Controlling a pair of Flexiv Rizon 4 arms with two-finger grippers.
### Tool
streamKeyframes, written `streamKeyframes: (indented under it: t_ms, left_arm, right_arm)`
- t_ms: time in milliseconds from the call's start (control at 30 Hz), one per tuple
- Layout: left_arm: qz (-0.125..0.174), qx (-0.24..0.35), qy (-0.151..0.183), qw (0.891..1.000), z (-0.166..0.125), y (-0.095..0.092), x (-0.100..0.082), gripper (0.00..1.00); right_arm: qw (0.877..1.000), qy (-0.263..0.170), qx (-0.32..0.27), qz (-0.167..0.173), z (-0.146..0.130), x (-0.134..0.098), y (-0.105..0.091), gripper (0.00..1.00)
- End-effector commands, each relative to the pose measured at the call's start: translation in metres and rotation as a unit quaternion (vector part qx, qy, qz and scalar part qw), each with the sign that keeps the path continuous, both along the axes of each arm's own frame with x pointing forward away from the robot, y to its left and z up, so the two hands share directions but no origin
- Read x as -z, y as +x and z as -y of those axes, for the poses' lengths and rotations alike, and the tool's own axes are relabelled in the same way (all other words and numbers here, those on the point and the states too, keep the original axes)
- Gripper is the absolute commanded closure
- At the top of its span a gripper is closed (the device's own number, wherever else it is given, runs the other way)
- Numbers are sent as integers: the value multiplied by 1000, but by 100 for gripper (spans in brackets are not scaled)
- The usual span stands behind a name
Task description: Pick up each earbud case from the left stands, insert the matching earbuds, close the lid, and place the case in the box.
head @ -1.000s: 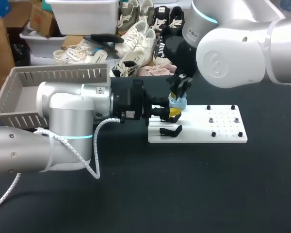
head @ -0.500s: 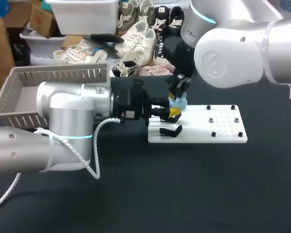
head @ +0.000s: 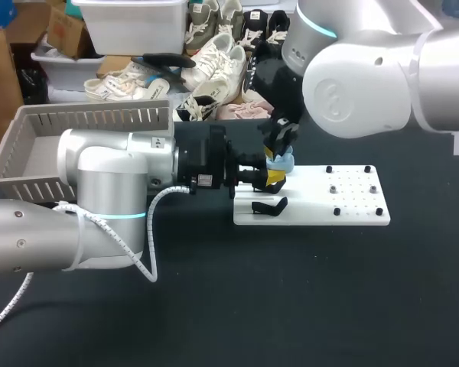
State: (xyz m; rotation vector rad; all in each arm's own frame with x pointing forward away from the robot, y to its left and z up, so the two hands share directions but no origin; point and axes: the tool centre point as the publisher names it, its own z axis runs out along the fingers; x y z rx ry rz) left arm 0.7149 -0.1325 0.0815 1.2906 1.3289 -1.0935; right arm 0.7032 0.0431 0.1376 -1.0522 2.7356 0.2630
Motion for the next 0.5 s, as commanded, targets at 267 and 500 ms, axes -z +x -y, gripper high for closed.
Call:
streamKeyframes:
  t_ms: [267,500]
  left_arm:
    - [1,0,-2,1000,1,1,0,100]
    - [1,0,-2,1000,1,1,0,100]
  right_arm:
    - [1000,-2,6,-2,1,1,0,100]
    - [1000,-4,8,-4,2,2,2,100]
